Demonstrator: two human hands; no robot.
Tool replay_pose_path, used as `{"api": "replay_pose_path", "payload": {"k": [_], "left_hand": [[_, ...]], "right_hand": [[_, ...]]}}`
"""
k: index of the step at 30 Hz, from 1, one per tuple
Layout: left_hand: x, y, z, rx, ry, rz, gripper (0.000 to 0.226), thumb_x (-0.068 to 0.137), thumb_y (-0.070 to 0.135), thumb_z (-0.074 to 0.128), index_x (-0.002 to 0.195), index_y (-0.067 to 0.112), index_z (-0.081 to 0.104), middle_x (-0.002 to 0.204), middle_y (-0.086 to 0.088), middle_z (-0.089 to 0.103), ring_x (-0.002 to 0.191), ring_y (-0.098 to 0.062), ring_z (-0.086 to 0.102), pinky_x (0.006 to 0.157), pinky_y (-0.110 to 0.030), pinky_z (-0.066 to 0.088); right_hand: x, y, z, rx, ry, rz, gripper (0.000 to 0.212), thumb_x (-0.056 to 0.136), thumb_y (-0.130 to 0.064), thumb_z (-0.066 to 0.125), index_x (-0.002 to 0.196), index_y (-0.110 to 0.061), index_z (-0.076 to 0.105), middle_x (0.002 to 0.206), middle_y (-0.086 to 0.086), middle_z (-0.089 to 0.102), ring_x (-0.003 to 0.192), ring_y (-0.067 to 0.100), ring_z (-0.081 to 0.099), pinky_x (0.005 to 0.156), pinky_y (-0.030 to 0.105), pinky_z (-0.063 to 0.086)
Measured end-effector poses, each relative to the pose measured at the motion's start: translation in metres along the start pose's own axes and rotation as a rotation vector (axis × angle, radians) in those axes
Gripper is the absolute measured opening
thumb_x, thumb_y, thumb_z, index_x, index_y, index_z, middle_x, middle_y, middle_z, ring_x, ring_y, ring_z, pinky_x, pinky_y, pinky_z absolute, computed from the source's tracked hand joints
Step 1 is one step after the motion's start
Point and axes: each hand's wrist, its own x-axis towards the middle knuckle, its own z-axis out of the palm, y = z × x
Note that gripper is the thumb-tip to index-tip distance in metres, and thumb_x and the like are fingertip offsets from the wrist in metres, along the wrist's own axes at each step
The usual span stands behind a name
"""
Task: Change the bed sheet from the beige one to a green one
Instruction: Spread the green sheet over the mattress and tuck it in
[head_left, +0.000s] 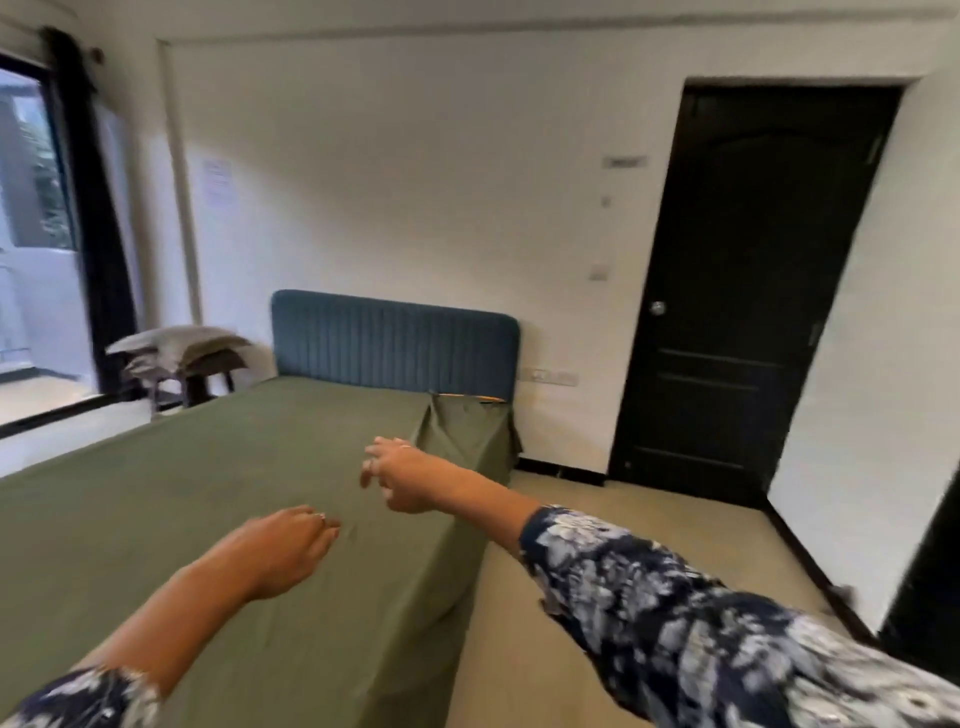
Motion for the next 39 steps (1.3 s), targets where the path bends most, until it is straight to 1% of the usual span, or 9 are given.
{"api": "replay_pose_path", "payload": {"k": [4,10,15,18,22,27,30,35,39], "left_hand": [[0.016,0.033,-0.030,-0.044,0.051,0.031,0.037,0.099,0.035,0.037,0.130,0.027,0.056,0.138,0.001,0.052,0.130,-0.014,0.044,0.107,-0.030,0.034],[0.023,0.051,-0.063,0.093,0.042,0.008,0.040,0.099,0.035,0.039,0.136,0.026,0.050,0.147,0.003,0.042,0.137,-0.015,0.035,0.114,-0.034,0.026],[0.060,0.064,-0.066,0.149,0.127,-0.134,0.044,0.098,0.041,0.041,0.140,0.029,0.044,0.149,0.010,0.038,0.140,-0.008,0.029,0.114,-0.027,0.023],[0.074,0.083,-0.048,0.004,0.200,-0.160,0.042,0.097,0.039,0.044,0.137,0.027,0.049,0.145,0.009,0.044,0.137,-0.008,0.036,0.113,-0.025,0.027],[0.083,0.096,-0.002,-0.071,0.055,-0.320,0.043,0.098,0.038,0.043,0.139,0.025,0.047,0.145,0.006,0.045,0.135,-0.011,0.038,0.113,-0.032,0.030],[0.052,0.102,0.042,-0.104,-0.071,-0.546,0.048,0.098,0.033,0.045,0.144,0.024,0.039,0.150,0.004,0.038,0.139,-0.012,0.032,0.116,-0.032,0.025],[0.032,0.092,0.053,-0.084,-0.061,-0.665,0.052,0.097,0.033,0.045,0.147,0.026,0.032,0.153,0.006,0.033,0.142,-0.010,0.027,0.116,-0.031,0.022],[0.022,0.061,0.079,-0.008,-0.045,-0.831,0.057,0.097,0.036,0.041,0.150,0.027,0.024,0.156,0.009,0.025,0.145,-0.009,0.018,0.116,-0.033,0.018],[0.037,0.036,0.114,-0.021,-0.023,-0.969,0.058,0.097,0.035,0.040,0.151,0.024,0.020,0.158,0.007,0.021,0.146,-0.011,0.015,0.117,-0.037,0.017]], "right_hand": [[-0.003,0.032,-0.009,0.035,0.072,0.032,0.034,0.089,-0.008,0.047,0.119,-0.010,0.062,0.125,0.014,0.056,0.118,0.031,0.051,0.100,0.035,0.034],[-0.010,0.071,-0.013,-0.103,0.028,-0.081,0.036,0.090,-0.015,0.046,0.124,-0.016,0.059,0.134,0.005,0.052,0.123,0.022,0.051,0.116,0.047,0.019],[0.000,0.134,0.006,0.151,0.061,0.099,0.034,0.092,-0.021,0.043,0.121,-0.017,0.060,0.129,0.009,0.054,0.117,0.029,0.054,0.103,0.040,0.040],[0.014,0.160,0.040,0.224,-0.015,0.007,0.031,0.093,-0.021,0.045,0.119,-0.018,0.062,0.127,0.010,0.054,0.116,0.030,0.054,0.099,0.038,0.043],[0.032,0.174,0.085,0.264,-0.136,-0.168,0.029,0.092,-0.024,0.050,0.117,-0.021,0.063,0.127,0.007,0.053,0.117,0.025,0.053,0.101,0.042,0.042],[0.041,0.156,0.131,0.222,-0.271,-0.387,0.028,0.093,-0.025,0.049,0.117,-0.023,0.063,0.124,0.003,0.055,0.117,0.024,0.053,0.100,0.045,0.042],[0.049,0.139,0.151,0.172,-0.346,-0.506,0.030,0.093,-0.024,0.047,0.120,-0.023,0.060,0.129,0.002,0.052,0.122,0.025,0.050,0.103,0.042,0.038],[0.074,0.104,0.174,0.163,-0.362,-0.568,0.034,0.092,-0.020,0.045,0.123,-0.019,0.059,0.130,0.005,0.053,0.123,0.028,0.050,0.101,0.037,0.039],[0.105,0.067,0.196,0.206,-0.281,-0.587,0.036,0.092,-0.018,0.044,0.126,-0.015,0.056,0.132,0.010,0.051,0.122,0.032,0.048,0.101,0.037,0.039]]}}
